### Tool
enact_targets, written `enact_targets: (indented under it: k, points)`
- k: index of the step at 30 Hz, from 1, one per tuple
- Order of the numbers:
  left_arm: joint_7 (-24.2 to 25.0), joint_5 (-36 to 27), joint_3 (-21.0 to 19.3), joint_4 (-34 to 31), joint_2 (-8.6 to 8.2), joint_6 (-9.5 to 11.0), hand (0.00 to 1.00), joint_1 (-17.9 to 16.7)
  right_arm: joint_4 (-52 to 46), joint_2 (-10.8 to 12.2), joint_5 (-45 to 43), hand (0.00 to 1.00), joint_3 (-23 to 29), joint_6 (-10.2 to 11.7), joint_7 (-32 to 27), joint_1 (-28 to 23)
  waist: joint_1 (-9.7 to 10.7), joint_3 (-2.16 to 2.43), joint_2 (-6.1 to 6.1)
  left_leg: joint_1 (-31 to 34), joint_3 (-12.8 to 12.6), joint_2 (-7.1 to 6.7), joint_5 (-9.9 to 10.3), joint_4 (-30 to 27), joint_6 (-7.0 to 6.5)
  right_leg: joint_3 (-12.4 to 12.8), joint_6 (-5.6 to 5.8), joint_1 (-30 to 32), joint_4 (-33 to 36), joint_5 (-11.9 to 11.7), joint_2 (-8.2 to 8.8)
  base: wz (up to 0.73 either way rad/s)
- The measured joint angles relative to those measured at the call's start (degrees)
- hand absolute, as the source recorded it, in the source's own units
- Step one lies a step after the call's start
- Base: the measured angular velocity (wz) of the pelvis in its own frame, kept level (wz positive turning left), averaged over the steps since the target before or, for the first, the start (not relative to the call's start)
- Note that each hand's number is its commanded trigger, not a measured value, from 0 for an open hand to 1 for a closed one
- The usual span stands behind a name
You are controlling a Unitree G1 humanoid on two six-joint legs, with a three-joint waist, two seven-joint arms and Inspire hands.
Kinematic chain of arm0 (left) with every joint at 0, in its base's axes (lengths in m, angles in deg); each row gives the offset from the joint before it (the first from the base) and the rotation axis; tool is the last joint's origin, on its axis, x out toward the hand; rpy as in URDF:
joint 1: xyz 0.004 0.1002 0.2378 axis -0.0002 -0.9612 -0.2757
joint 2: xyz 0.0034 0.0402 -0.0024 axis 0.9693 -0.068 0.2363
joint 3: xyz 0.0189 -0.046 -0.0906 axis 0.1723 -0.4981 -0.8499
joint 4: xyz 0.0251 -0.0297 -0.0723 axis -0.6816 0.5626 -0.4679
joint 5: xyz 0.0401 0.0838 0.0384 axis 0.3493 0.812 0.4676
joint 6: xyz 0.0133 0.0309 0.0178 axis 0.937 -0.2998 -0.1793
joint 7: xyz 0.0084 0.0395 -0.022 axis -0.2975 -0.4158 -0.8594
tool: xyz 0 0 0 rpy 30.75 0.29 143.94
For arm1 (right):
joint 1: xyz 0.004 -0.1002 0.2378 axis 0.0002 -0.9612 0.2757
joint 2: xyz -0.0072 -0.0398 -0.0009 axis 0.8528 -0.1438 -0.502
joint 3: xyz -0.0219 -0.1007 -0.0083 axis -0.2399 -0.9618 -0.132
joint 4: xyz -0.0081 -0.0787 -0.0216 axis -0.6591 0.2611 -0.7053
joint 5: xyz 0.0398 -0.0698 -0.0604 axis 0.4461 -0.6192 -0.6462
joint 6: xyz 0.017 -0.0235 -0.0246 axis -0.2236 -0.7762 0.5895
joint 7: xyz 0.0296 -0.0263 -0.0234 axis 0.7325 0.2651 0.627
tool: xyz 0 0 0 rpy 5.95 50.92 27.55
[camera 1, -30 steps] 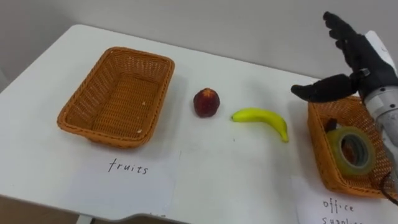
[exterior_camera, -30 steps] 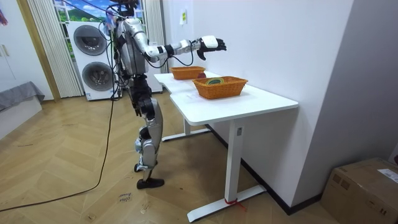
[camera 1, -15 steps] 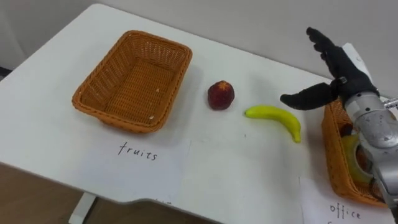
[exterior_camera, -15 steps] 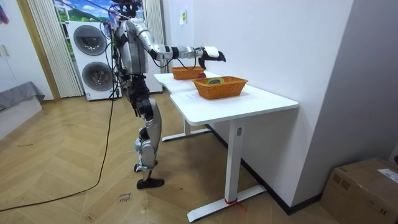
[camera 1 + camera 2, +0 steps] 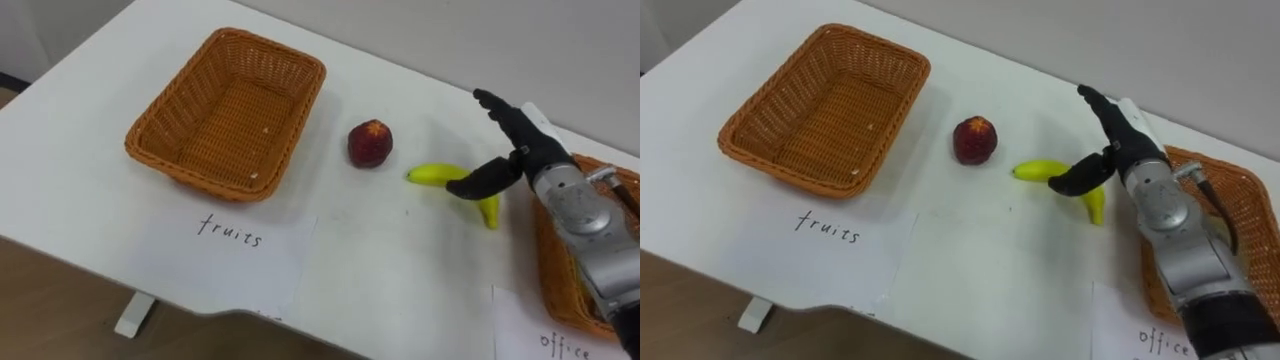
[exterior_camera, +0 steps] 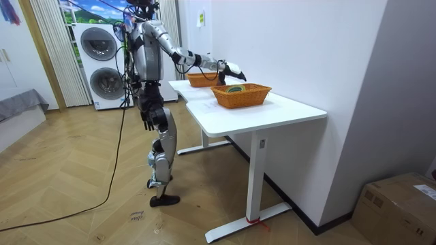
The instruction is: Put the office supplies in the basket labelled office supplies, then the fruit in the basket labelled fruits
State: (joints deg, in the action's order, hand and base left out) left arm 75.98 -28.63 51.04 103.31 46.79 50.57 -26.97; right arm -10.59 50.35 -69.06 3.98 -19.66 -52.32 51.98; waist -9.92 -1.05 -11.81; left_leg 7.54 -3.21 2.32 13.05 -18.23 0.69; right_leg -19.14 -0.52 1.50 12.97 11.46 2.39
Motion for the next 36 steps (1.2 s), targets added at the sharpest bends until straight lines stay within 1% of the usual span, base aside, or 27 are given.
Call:
enact_targets:
  k: [2, 3, 5, 6, 8, 11, 15, 22, 25, 27, 33, 36]
  points:
    - [-0.16, -1.00, 0.73, 0.93, 0.16, -0.01, 0.00, 0.57, 2.24, -0.09, 0.17, 0.00, -1.03, 0.63, -0.27, 1.17, -0.17, -0.09, 0.12, 0.37, 0.23, 0.00, 0.00, -0.08, 0.01, -0.06, -0.01, 0.27, 0.00, 0.00, -0.04, 0.07]
    - [-0.23, -1.05, 1.15, 1.53, 0.20, 0.11, 0.00, 0.88, 3.60, -0.27, 0.10, 0.00, -2.36, 0.65, -0.30, 2.02, -0.65, -0.09, 0.15, 0.96, 0.24, 0.02, -0.01, -0.05, 0.02, -0.23, -0.02, 0.66, 0.01, -0.01, -0.07, 0.00]
    - [-0.28, -1.24, 1.39, 2.19, 0.20, 0.29, 0.00, 1.41, 5.36, -0.34, -0.23, 0.00, -3.47, 0.71, -0.27, 2.99, -0.67, 0.00, 0.05, 1.98, 0.50, 0.05, -0.02, -0.38, 0.03, -0.86, -0.14, 1.38, -0.01, -0.09, -0.05, 0.07]
    - [-0.36, -1.24, 1.74, 2.57, 0.21, 0.31, 0.00, 1.81, 6.82, -0.40, -0.34, 0.00, -4.17, 0.77, -0.27, 3.67, -0.76, -0.07, 0.14, 2.49, 0.74, 0.04, -0.02, -0.78, 0.03, -1.10, -0.17, 1.73, -0.04, -0.13, -0.04, 0.13]
    - [-0.67, -1.22, 2.29, 2.60, 0.22, 0.43, 0.00, 2.29, 8.21, -0.40, -0.34, 0.00, -4.47, 0.99, -0.26, 4.01, -1.22, -0.16, 0.35, 3.50, 0.84, 0.03, -0.05, -1.31, 0.00, -1.37, -0.18, 2.50, -0.04, -0.13, 0.00, 0.08]
    - [-1.99, -1.98, 2.68, 2.92, 0.26, 0.69, 0.00, 2.48, 9.38, -1.27, 0.04, 0.00, -4.65, 2.31, -0.28, 5.05, -1.45, -0.21, 0.47, 4.09, 0.98, 0.02, -0.09, -1.48, 0.01, -1.47, -0.21, 2.95, -0.04, -0.15, 0.00, 0.00]
    - [-2.82, -1.95, 3.12, 2.92, 0.26, 0.63, 0.00, 2.82, 11.10, -1.56, -0.62, 0.00, -4.82, 2.50, -0.36, 5.53, -1.55, -0.20, 0.45, 4.36, 1.10, 0.01, -0.11, -1.47, 0.05, -1.49, -0.23, 3.25, -0.06, -0.16, -0.03, 0.01]
    - [-2.94, -1.96, 3.21, 3.04, 0.27, 0.59, 0.00, 3.32, 12.49, -1.83, -1.98, 0.00, -4.82, 2.26, -0.26, 5.52, -1.55, -0.17, 0.40, 4.70, 1.12, 0.04, -0.35, -1.51, 0.10, -1.40, -0.36, 3.77, 0.31, -0.24, -0.04, 0.00]
    - [-2.89, -1.94, 3.18, 3.11, 0.27, 0.05, 0.00, 3.51, 12.54, -1.83, -2.60, 0.00, -4.82, 2.16, 0.21, 5.52, -1.65, -0.15, 0.38, 4.98, 1.13, 0.04, -0.48, -1.53, 0.04, -1.40, -0.41, 4.19, 0.73, -0.27, 0.05, 0.00]
    - [-2.80, -1.95, 3.10, 3.10, 0.29, -0.26, 0.00, 3.73, 12.92, -1.84, -2.60, 0.00, -4.81, 1.72, 1.58, 5.55, -1.62, -0.05, 0.23, 5.24, 1.13, 0.02, -0.63, -1.48, 0.02, -1.47, -0.52, 4.48, 0.84, -0.36, 0.08, 0.00]
    - [-1.12, -1.98, 3.34, 3.05, 0.38, -0.68, 0.00, 4.54, 15.49, -1.84, -2.46, 0.00, -4.98, 1.62, 6.00, 5.56, -1.73, 0.07, 0.07, 5.43, 1.34, 0.06, -0.64, -1.50, 0.01, -1.71, -0.62, 4.48, 1.15, -0.44, 0.08, 0.00]
    - [0.12, -1.96, 3.33, 3.05, 0.66, -0.77, 0.00, 4.53, 15.61, -1.85, -2.58, 0.00, -5.23, 0.55, 7.84, 5.66, -1.76, 0.10, 0.02, 5.76, 1.84, 0.02, -0.66, -1.91, 0.01, -2.26, -0.63, 4.50, 1.22, -0.46, 0.10, 0.07]
